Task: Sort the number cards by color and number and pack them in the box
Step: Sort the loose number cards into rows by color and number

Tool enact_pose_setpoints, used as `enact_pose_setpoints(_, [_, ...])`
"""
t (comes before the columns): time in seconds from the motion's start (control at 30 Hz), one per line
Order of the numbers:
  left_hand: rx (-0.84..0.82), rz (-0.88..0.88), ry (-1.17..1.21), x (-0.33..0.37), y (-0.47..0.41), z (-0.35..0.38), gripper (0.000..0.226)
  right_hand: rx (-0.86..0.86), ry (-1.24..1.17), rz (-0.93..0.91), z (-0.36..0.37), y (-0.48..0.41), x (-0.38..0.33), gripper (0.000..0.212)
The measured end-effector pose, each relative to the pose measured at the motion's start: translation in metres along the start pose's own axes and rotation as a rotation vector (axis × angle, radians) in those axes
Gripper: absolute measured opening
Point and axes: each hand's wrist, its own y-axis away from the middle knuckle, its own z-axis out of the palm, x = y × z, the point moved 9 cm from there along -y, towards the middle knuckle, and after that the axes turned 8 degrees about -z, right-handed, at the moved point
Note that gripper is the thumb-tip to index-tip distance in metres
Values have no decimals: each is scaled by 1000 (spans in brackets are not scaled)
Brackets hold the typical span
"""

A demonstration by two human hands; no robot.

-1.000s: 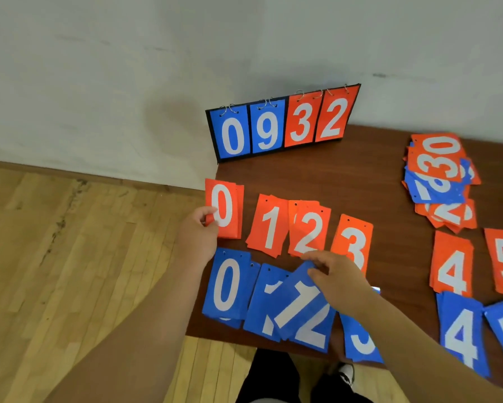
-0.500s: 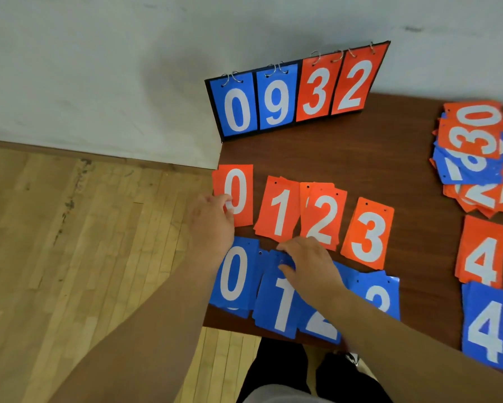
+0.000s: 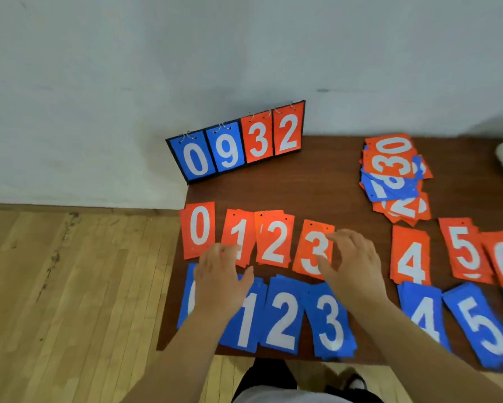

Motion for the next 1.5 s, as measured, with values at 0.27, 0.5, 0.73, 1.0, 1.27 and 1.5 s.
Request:
enact_pose_setpoints(0.27, [4,154,-74,121,42,29,57,195,-68,136,-91,44,124,41])
enact_pose_setpoints(0.5, [32,148,-45,219,81,57,55,175,-136,163,-150,66,228,37])
enact_pose_setpoints(0.73, [-40,75,-20,260,97,85,60,129,-174,151,-167,54,289,32])
enact_pose_setpoints(1.0, [-110,16,-97,258,10,90,66,-32,-227,256,-129,-21,302,43])
enact_pose_setpoints(1.27, [-153,172,-244,329,-77,133,71,-89,-255,376,-83,-116,291,52])
enact_pose_setpoints(1.5, [-280,320,-455,353,-102,186,75,-115,-174,513,-56,-151,293,67])
